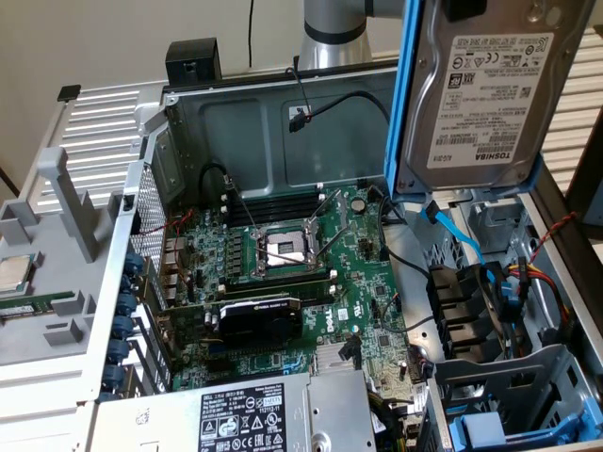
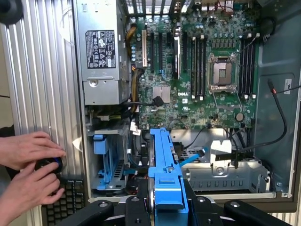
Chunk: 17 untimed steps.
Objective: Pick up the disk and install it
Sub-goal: 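Insert the disk into the insertion slot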
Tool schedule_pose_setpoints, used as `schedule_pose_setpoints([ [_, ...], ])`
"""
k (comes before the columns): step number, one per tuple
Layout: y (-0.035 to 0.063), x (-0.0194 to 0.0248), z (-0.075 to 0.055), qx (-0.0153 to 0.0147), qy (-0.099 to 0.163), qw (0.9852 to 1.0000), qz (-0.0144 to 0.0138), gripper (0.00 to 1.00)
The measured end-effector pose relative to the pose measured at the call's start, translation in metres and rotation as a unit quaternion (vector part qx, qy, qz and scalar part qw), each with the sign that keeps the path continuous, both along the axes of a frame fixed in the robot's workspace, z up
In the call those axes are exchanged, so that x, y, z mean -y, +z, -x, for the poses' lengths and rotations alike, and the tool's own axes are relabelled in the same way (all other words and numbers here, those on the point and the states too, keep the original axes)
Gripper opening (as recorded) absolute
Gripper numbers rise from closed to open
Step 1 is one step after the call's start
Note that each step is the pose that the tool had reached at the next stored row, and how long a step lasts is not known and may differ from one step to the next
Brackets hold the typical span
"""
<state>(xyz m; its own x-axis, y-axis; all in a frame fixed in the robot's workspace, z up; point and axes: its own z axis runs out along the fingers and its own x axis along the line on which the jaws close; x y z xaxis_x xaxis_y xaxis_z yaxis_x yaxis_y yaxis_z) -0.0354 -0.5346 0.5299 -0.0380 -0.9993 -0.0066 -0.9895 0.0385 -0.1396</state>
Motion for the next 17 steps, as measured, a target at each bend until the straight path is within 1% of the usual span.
schedule_pose_setpoints([
  [17, 0.0, 0.0152, 0.0, 0.0, -0.021, 0.9998, 0.003, 0.37],
])
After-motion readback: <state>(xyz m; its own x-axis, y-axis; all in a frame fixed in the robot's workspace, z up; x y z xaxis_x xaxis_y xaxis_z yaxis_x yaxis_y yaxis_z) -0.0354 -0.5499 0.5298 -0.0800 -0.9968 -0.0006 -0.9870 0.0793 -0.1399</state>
